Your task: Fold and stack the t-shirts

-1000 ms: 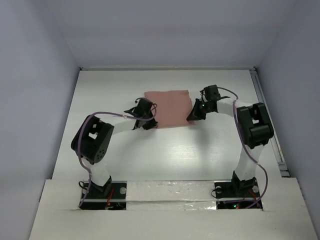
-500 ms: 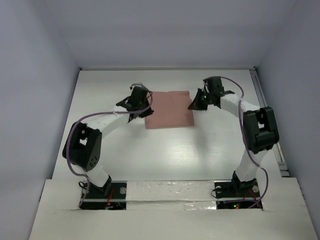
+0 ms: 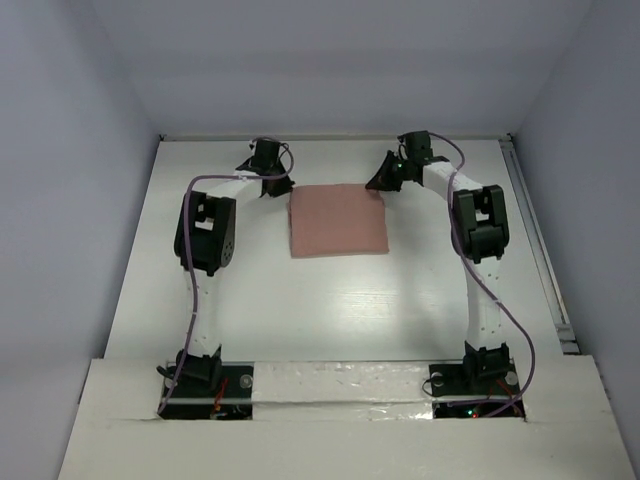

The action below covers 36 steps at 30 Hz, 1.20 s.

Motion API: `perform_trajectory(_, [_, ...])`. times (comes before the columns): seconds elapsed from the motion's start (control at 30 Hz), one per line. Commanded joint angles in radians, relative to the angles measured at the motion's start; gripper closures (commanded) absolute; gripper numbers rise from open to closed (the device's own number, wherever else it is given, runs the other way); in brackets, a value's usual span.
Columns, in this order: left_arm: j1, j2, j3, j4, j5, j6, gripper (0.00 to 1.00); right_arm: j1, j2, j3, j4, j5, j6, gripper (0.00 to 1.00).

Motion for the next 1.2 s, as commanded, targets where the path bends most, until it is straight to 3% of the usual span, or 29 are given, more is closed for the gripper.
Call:
perform_trajectory(0.0, [0.04,0.023,0.067,-0.041,-0.001,0.041,0.99,-0.066,0.039,0.075,-0.024,-0.023,0.024,1.0])
perform_trajectory(0.2, [0.06,0.009,0.026,-0.012,0.005,0.044,1.0,-0.091,0.047,0.041,-0.006,-0.029,0.021,1.0])
perform_trajectory(0.37, [0.06,-0.152,0.009,-0.002,0.005,0.048,0.99,-0.1,-0.033,0.059,0.025,-0.104,0.034,0.99])
perform_trajectory(0.4, [0.06,-0.211,0.011,-0.013,0.009,0.051,0.99,-0.1,-0.055,0.088,-0.004,-0.118,0.034,0.94])
perform_trajectory(0.43, [0.06,-0.241,0.011,-0.019,0.016,0.054,0.99,-0.1,-0.068,0.121,-0.027,-0.124,0.028,0.78])
perform_trajectory(0.5, [0.049,-0.351,0.003,-0.046,0.019,0.068,0.98,-0.1,-0.142,0.173,-0.063,-0.138,0.024,0.56])
perform_trajectory(0.53, [0.028,-0.534,-0.042,-0.041,0.02,0.071,0.97,-0.1,-0.273,0.096,-0.072,-0.126,0.009,0.24])
perform_trajectory(0.6, [0.028,-0.584,-0.081,-0.034,0.019,0.073,0.96,-0.1,-0.404,0.036,-0.052,-0.124,0.014,0.19])
perform_trajectory(0.63, [0.016,-0.641,-0.101,-0.021,0.013,0.077,0.94,-0.1,-0.483,-0.114,-0.011,-0.115,0.014,0.18])
perform_trajectory(0.67, [0.006,-0.749,-0.121,-0.019,0.016,0.076,0.9,-0.1,-0.665,-0.202,0.015,-0.111,0.012,0.18])
perform_trajectory(0.77, [-0.018,-0.981,-0.21,-0.016,0.002,0.077,0.71,-0.1,-0.972,-0.504,0.037,-0.021,-0.043,0.18])
perform_trajectory(0.8, [-0.018,-1.041,-0.272,-0.016,-0.001,0.077,0.57,-0.1,-1.188,-0.566,0.023,0.076,-0.051,0.01])
perform_trajectory(0.87, [-0.018,-1.232,-0.34,-0.019,-0.02,0.07,0.43,-0.1,-1.393,-0.667,-0.044,0.193,-0.055,0.0])
perform_trajectory(0.9, [-0.018,-1.291,-0.412,-0.021,-0.029,0.056,0.03,-0.1,-1.485,-0.731,-0.079,0.309,-0.057,0.0])
perform_trajectory(0.93, [-0.018,-1.351,-0.441,-0.021,-0.038,0.05,0.01,-0.1,-1.636,-0.749,-0.148,0.367,-0.058,0.0])
perform_trajectory(1.03, [-0.018,-1.514,-0.491,-0.062,-0.061,0.01,0.01,-0.1,-1.826,-0.773,-0.251,0.539,-0.049,0.0])
perform_trajectory(1.17, [-0.018,-1.544,-0.471,-0.14,-0.032,0.008,0.01,-0.1,-1.862,-0.796,-0.317,0.555,-0.055,0.0])
